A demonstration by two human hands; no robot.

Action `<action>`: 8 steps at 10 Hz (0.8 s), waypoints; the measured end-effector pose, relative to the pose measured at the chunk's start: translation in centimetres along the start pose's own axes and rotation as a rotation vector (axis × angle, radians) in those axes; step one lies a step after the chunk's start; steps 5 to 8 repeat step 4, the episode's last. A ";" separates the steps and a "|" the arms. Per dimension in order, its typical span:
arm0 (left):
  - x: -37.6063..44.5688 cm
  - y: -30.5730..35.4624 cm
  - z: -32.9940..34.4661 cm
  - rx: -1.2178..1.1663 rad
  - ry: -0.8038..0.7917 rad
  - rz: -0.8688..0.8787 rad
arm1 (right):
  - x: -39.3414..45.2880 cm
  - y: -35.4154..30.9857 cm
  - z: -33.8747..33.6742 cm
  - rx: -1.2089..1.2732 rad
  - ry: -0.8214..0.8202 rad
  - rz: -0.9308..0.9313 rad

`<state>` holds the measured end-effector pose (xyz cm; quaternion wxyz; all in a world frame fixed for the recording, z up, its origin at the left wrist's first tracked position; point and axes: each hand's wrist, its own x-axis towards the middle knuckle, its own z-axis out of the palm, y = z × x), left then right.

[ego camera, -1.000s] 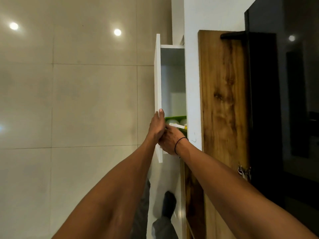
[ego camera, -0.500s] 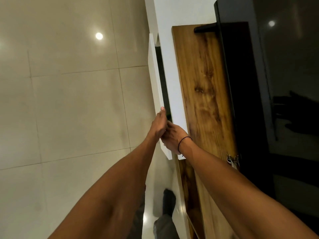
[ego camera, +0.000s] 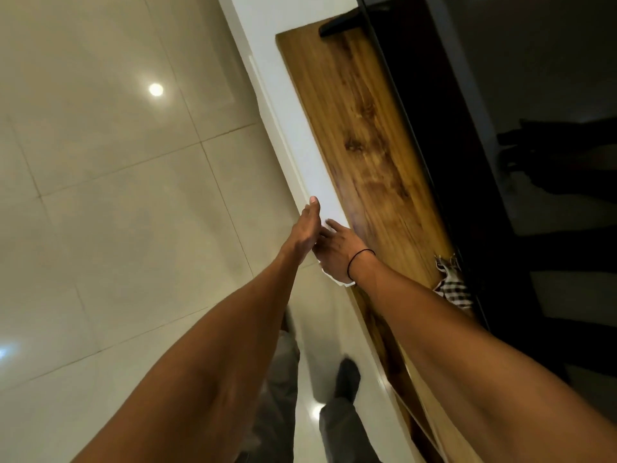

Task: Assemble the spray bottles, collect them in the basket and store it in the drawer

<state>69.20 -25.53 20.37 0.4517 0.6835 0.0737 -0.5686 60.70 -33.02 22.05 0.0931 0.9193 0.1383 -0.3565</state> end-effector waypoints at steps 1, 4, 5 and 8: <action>-1.7 -0.6 0.1 0.060 -0.011 0.014 | -0.9 -1.2 1.1 0.109 0.066 0.043; -9.2 -8.2 4.4 0.486 -0.098 0.087 | -8.6 -9.6 7.3 0.324 0.226 0.329; -9.2 -8.2 4.4 0.486 -0.098 0.087 | -8.6 -9.6 7.3 0.324 0.226 0.329; -9.2 -8.2 4.4 0.486 -0.098 0.087 | -8.6 -9.6 7.3 0.324 0.226 0.329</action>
